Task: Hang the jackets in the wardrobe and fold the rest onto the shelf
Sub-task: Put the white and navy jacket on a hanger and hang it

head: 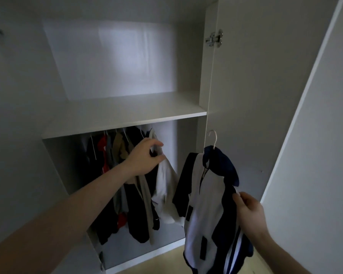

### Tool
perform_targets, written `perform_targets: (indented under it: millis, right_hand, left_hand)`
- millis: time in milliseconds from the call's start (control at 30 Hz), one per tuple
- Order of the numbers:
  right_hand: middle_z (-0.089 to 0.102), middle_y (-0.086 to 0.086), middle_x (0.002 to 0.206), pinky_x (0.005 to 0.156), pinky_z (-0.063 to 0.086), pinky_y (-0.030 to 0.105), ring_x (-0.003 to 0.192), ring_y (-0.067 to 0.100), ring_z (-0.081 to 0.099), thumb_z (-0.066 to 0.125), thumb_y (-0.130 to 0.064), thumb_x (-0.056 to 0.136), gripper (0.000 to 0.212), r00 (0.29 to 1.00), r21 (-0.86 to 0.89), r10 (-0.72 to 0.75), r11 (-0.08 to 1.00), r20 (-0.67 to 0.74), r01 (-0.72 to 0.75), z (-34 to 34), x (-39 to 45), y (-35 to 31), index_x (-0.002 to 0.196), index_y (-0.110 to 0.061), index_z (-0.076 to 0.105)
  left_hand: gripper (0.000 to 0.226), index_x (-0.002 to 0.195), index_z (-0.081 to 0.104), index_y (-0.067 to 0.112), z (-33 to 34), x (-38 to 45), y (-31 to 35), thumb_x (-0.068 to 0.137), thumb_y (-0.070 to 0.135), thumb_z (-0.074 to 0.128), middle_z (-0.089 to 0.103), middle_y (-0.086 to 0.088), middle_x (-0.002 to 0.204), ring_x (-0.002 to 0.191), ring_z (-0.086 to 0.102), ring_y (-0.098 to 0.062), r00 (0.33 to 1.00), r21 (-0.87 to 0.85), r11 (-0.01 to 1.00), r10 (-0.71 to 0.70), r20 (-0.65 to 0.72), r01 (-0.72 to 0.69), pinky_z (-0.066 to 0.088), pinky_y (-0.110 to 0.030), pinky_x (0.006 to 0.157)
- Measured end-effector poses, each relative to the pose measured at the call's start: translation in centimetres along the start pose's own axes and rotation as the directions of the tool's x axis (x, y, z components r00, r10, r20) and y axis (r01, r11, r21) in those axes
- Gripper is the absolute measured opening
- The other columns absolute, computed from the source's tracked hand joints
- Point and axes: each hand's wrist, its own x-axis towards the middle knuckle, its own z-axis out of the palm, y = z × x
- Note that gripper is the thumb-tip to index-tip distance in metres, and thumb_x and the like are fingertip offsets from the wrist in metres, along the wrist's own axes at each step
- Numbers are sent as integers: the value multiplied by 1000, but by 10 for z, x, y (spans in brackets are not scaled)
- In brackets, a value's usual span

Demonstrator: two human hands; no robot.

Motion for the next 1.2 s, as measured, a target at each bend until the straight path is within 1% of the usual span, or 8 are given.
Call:
perform_targets:
  millis: [100,267,433,667,767,900,1033,1200]
  right_hand:
    - [52,22,66,55,38,31,55,16,49,53,-32,104,44,998,-47,-10,999,-68,7,20,24,-4,78,4,55]
    - [34,-7,50,41,26,17,44,6,31,53,-25,101,42,992,-66,-9,998,-127,1,47,63,-5,64,-15,35]
    - [31,-10,48,47,27,27,45,6,29,53,-22,99,44,995,-114,-8,993,-101,-4,72,101,8,63,-17,29]
    - [31,-8,48,48,25,27,44,8,29,54,-20,100,46,1000,-160,-5,987,-27,1,107,164,32,61,-17,31]
    - [32,-9,46,47,26,26,42,5,29,55,-17,101,47,1000,-159,-14,987,-3,14,123,195,38,59,-17,32]
    - [33,-12,43,42,27,20,40,4,30,54,-15,101,49,999,-137,-31,990,18,34,151,235,40,58,-20,31]
    - [36,-11,41,46,29,26,39,5,36,55,-14,101,49,998,-130,-44,990,35,48,183,274,35,58,-21,34]
    - [46,-2,51,51,32,30,49,16,45,54,-17,102,42,997,-156,-65,985,46,71,219,314,29,61,-16,41]
  left_hand:
    - [38,125,65,23,-26,36,-18,89,28,77,52,5,124,120,53,-13,998,50,999,12,-67,-9,41,-27,105]
    - [34,121,67,17,-57,88,-40,89,22,76,56,-5,127,116,54,-19,987,134,991,30,-160,-8,42,-28,99]
    - [27,117,68,16,-51,113,-57,91,21,73,58,-4,121,109,56,-19,983,203,978,80,-168,-45,47,-34,94]
    - [30,119,68,21,28,114,-93,90,24,73,55,3,120,110,52,-8,958,302,945,35,284,-124,39,-14,98]
    - [35,128,63,21,53,118,-104,94,28,69,51,6,130,117,48,-6,937,327,938,-12,349,-110,39,-17,104]
    - [24,117,69,23,50,133,-101,93,26,65,59,10,120,109,56,-7,968,331,919,151,199,-212,51,-31,97]
    - [16,102,68,23,16,157,-95,87,21,65,62,10,109,96,59,-12,949,412,872,311,-52,-263,52,-39,84]
    - [25,112,66,17,-26,183,-112,90,29,62,62,1,118,104,59,-22,924,431,898,237,-300,-90,48,-47,91]
